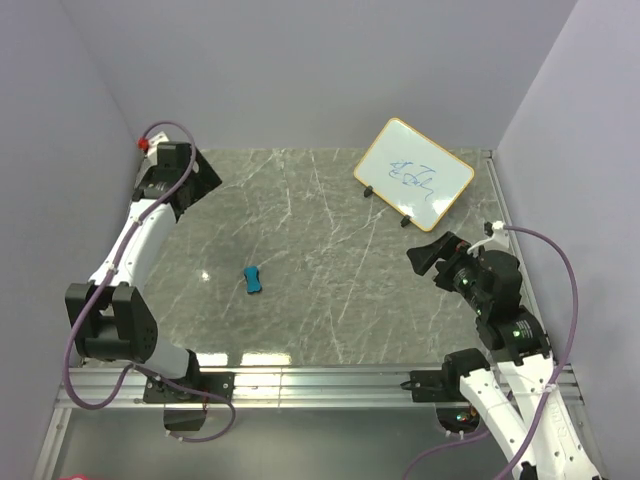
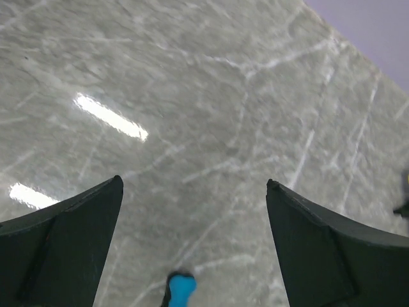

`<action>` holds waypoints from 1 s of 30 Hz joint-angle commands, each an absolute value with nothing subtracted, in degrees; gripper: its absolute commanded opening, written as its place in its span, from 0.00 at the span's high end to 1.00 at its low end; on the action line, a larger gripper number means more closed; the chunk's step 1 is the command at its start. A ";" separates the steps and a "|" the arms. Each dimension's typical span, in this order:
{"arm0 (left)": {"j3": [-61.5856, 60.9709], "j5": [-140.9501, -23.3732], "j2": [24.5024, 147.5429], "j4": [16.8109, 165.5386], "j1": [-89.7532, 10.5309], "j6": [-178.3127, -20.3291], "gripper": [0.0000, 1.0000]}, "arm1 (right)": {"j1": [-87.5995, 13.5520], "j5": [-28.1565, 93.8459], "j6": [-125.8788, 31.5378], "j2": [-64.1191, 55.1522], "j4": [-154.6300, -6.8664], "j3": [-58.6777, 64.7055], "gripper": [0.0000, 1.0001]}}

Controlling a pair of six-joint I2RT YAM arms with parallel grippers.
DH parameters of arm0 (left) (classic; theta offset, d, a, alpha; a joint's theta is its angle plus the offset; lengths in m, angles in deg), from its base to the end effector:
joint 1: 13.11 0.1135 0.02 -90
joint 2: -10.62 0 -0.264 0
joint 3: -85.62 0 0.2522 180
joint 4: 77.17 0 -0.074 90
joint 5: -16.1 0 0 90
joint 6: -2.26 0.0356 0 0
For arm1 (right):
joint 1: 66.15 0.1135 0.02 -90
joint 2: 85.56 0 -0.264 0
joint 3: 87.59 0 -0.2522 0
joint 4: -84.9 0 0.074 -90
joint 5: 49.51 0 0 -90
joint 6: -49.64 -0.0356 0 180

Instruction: Erase the whiteboard

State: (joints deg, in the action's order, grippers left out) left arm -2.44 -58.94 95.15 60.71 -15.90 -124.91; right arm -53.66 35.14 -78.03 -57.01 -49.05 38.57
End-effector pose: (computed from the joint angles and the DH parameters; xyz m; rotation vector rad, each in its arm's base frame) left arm 0.3313 -0.0069 0.3242 -0.7882 2.0744 -0.0910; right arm 0.1149 0.0289 0.3086 0.3711 1.9561 0.6666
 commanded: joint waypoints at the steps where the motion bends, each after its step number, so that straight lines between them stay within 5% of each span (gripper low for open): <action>1: -8.55 -58.52 95.51 50.26 -17.77 -126.67 0.01 | -53.76 35.91 -78.41 -57.70 -48.21 36.63 0.00; 8: -9.87 -65.36 96.06 43.54 -17.86 -129.05 0.02 | -53.76 34.07 -78.59 -58.50 -48.22 37.17 0.00; 11: -11.89 -73.35 89.67 48.17 -18.38 -128.09 0.34 | -53.76 33.81 -78.24 -57.88 -46.11 36.29 0.00; 13: -9.02 -79.95 85.00 54.06 -18.39 -128.69 0.01 | -53.85 34.42 -78.06 -58.31 -45.57 36.55 0.00; 17: 13.70 -91.88 75.75 70.23 -16.29 -136.52 0.04 | -53.76 36.35 -78.59 -61.30 -46.80 38.74 0.00; 19: 14.56 -96.31 78.36 70.90 -15.92 -135.56 0.26 | -53.85 36.70 -78.59 -61.66 -46.89 38.75 0.00; 20: 11.16 -93.70 79.95 66.88 -16.62 -133.81 0.28 | -53.85 36.71 -78.33 -61.57 -46.37 38.40 0.00; 25: 2.08 -74.08 86.98 49.56 -21.02 -127.47 0.16 | -53.85 37.58 -77.97 -61.83 -44.69 38.74 0.00; 26: 1.47 -71.55 88.99 48.39 -21.02 -126.68 0.01 | -53.76 37.59 -78.32 -62.09 -44.95 39.09 0.00; 30: 4.79 -70.65 93.05 46.36 -22.25 -126.15 0.03 | -53.76 38.29 -78.85 -62.89 -45.57 40.33 0.00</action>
State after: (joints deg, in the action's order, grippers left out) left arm 4.99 -75.35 91.98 51.05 -21.41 -128.56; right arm -53.66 36.91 -78.46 -62.12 -44.83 39.38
